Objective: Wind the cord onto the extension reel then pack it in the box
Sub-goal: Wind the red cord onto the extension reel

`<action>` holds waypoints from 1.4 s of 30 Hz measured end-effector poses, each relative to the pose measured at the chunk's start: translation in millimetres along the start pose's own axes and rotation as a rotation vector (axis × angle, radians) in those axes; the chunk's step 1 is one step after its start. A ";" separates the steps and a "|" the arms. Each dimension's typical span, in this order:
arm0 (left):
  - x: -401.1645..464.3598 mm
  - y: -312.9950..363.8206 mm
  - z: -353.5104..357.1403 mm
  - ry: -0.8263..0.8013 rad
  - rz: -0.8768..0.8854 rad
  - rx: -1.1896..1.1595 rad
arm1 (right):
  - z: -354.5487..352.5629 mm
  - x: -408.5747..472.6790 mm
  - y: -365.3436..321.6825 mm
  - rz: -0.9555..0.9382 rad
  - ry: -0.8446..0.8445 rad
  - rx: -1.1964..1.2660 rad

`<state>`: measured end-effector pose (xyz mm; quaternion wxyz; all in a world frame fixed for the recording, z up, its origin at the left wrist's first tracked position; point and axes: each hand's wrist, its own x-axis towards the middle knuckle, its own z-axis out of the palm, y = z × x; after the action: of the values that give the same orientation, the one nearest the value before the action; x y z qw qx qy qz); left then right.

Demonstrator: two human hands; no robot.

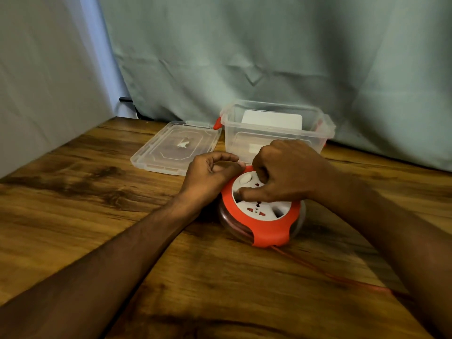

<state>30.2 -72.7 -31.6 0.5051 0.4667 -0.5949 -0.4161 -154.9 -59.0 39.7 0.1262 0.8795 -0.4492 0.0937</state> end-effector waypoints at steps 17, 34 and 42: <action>-0.9 2.2 -0.6 0.018 -0.011 0.018 | -35.7 -2.9 8.3 -0.167 -0.201 0.270; -2.0 4.0 1.4 -0.021 -0.007 0.030 | -30.3 -3.0 3.9 -0.162 -0.354 0.238; -2.4 2.9 1.2 -0.009 -0.011 0.020 | -33.0 -7.1 3.0 -0.161 -0.399 0.231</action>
<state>28.8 -69.7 -29.5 0.4953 0.4734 -0.5986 -0.4149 -163.1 -45.1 69.5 -0.0593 0.9221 -0.3801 -0.0415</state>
